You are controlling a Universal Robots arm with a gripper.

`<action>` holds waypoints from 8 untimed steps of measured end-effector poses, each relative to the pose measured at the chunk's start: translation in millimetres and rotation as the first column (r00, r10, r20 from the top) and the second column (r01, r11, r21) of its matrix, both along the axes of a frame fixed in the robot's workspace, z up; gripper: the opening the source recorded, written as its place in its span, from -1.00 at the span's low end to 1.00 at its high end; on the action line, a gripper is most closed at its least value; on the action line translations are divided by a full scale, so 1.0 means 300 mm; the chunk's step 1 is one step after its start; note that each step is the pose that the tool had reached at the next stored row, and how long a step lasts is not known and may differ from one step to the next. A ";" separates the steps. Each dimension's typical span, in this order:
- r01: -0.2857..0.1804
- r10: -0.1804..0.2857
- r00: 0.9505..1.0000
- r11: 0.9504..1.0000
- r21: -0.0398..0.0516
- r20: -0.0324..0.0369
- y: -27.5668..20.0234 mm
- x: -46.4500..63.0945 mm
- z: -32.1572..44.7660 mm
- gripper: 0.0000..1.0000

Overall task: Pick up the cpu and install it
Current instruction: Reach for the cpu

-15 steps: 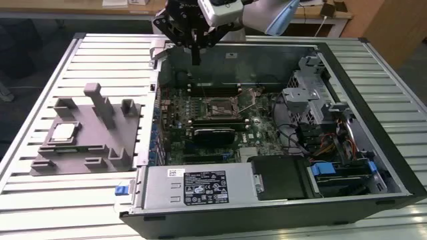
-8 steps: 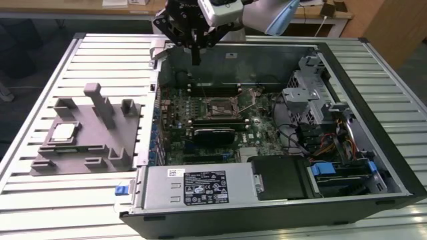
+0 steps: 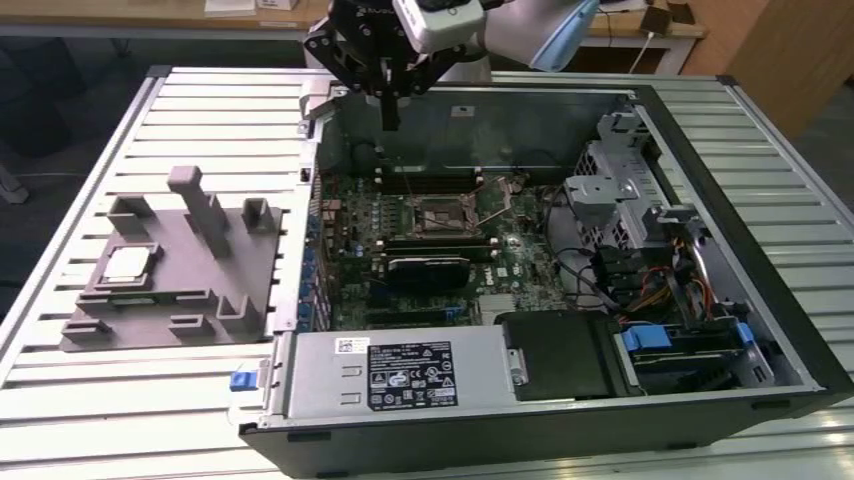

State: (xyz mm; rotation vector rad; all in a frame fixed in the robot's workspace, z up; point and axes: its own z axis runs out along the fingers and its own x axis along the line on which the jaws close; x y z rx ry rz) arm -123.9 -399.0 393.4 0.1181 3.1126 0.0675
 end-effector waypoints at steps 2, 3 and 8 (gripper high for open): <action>0.000 0.000 1.000 1.000 0.000 0.000 0.000 -0.008 0.000 -0.79; 0.000 0.000 1.000 1.000 0.000 0.000 0.000 -0.013 0.000 -0.79; 0.000 0.000 1.000 1.000 0.000 0.000 0.000 -0.035 0.000 -0.79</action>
